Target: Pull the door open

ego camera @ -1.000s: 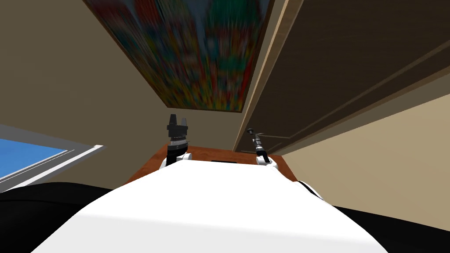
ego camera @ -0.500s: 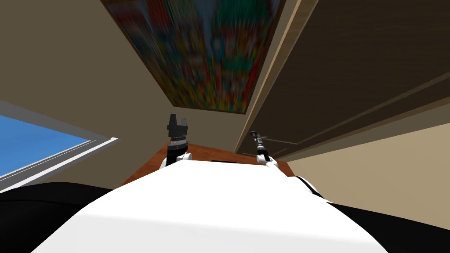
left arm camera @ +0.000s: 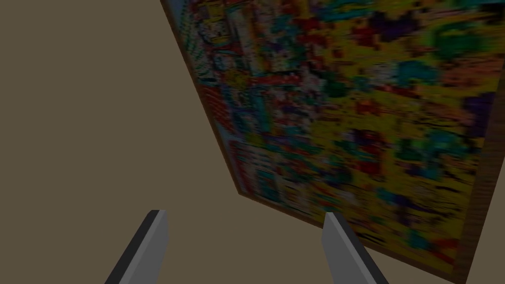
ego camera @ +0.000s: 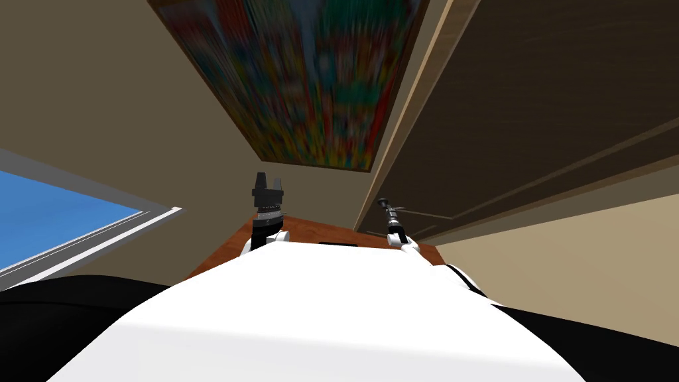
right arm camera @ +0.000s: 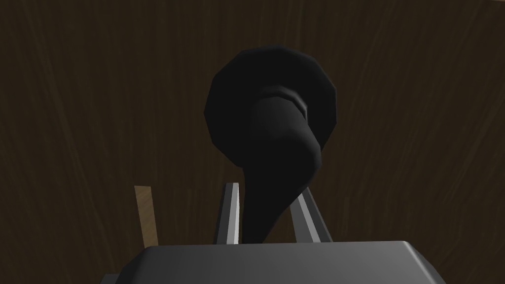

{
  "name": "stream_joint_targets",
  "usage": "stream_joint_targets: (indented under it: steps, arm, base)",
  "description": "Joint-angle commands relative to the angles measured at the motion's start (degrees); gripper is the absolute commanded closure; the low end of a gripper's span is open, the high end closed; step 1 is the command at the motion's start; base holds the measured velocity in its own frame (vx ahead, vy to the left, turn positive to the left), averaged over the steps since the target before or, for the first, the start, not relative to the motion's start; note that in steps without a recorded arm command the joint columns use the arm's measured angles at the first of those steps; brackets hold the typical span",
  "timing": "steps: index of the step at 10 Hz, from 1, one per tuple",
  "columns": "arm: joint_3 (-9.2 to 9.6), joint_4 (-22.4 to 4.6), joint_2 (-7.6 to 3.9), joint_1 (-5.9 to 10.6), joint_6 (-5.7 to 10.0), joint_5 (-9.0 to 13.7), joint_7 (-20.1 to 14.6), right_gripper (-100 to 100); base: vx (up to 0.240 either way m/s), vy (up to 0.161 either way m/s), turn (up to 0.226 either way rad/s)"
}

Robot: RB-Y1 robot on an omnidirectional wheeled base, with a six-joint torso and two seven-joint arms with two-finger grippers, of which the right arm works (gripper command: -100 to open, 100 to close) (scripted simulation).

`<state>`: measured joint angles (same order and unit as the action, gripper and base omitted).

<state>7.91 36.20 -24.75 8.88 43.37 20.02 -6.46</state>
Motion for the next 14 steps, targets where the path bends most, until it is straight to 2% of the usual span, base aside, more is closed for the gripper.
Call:
stream_joint_targets:
  steps: [1,3,10,12,13,14]
  arm:
    - [0.06,0.07,0.03,0.05,0.06,-0.07,0.12,100]
    - [0.06,0.07,0.03,0.05,0.06,-0.07,0.12,100]
    - [4.2,1.85,-4.81,-4.19,4.07,-1.17,-5.54,100]
    - [4.99,2.21,-5.7,-4.97,4.84,-1.39,-6.58,100]
    - [4.95,1.42,-5.25,-4.51,4.84,-1.41,-6.44,100]
    - [6.22,1.76,-6.19,-5.54,6.14,-1.45,-7.47,100]
  base:
    - [0.0,0.0,0.0]
    - [0.0,0.0,0.0]
    - [-0.181,-0.064,0.149]
    - [-0.195,-0.061,0.107]
    - [-0.093,-0.03,0.023]
    - [-0.152,-0.03,0.115]
